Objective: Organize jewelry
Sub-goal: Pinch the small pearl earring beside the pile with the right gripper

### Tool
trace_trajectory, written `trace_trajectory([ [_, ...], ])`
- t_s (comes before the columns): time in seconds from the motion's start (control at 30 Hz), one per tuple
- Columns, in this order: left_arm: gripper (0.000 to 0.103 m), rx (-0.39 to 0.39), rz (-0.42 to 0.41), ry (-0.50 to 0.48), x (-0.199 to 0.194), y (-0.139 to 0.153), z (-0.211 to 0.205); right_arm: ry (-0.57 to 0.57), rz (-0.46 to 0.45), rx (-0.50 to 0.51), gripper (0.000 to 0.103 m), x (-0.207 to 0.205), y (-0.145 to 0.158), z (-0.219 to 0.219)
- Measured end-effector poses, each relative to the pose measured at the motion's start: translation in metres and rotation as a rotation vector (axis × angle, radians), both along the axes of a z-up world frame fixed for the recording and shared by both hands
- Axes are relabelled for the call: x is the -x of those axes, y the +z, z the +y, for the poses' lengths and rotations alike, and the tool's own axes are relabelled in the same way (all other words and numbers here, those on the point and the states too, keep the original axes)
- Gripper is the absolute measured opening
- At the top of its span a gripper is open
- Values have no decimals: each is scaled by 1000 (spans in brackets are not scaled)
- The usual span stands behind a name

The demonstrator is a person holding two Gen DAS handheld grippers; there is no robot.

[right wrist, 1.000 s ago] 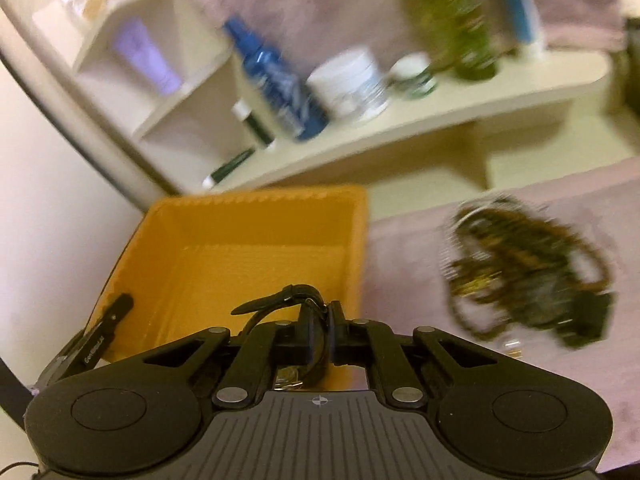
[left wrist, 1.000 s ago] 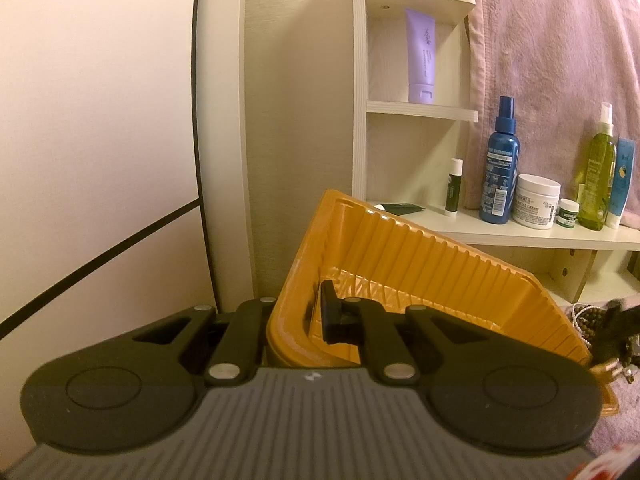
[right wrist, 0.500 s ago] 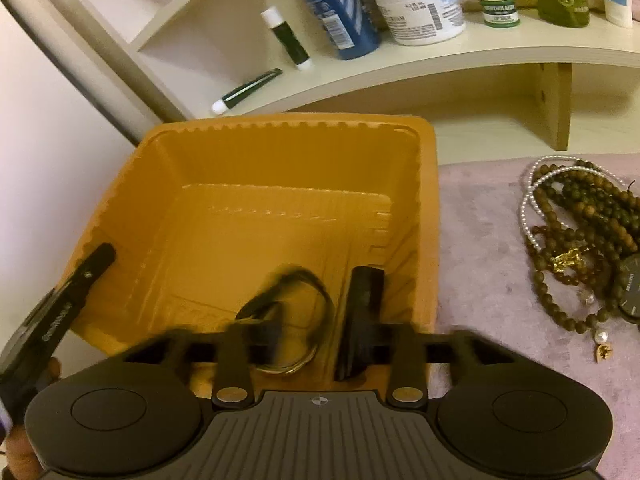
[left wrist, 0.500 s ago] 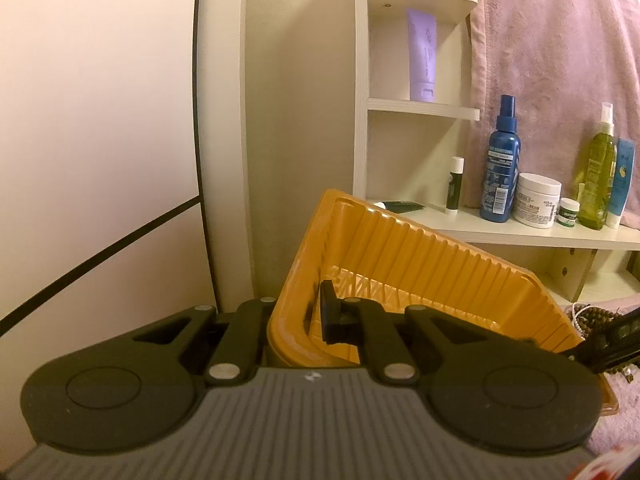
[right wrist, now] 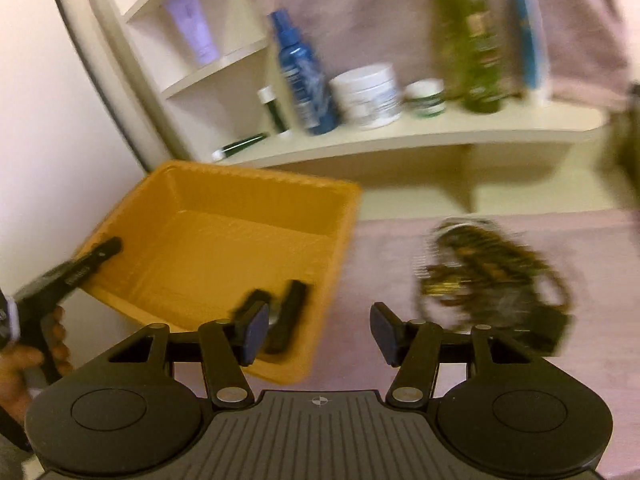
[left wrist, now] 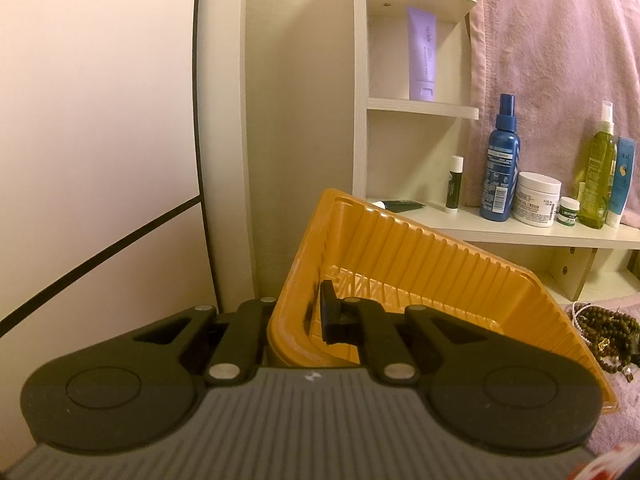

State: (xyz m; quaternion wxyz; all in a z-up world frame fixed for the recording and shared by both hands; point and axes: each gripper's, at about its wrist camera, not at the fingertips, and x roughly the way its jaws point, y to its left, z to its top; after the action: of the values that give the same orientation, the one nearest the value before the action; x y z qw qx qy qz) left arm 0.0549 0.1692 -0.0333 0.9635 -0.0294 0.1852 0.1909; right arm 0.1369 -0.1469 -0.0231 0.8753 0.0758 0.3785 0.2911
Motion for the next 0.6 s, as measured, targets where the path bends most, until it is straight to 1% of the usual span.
trace_trajectory([
  [0.1,8,0,0,1,0,0,0,-47,-1,74,56,3,-10,-19],
  [0.2,8,-1,1,-1,0,0,1,-86,8,122,56,2,-20,-32],
  [0.27,8,-2,1,-1,1,0,1,-98,10,144,51,0,-27,-36],
  [0.33,8,-2,3,-1,0,0,2,-95,10,182,33,-3,-34,-35],
  [0.5,8,-3,4,-2,0,0,2,-72,-10,227,23,-8,-45,-31],
  [0.6,8,-2,4,-2,0,0,3,-53,-24,261,20,-12,-50,-22],
])
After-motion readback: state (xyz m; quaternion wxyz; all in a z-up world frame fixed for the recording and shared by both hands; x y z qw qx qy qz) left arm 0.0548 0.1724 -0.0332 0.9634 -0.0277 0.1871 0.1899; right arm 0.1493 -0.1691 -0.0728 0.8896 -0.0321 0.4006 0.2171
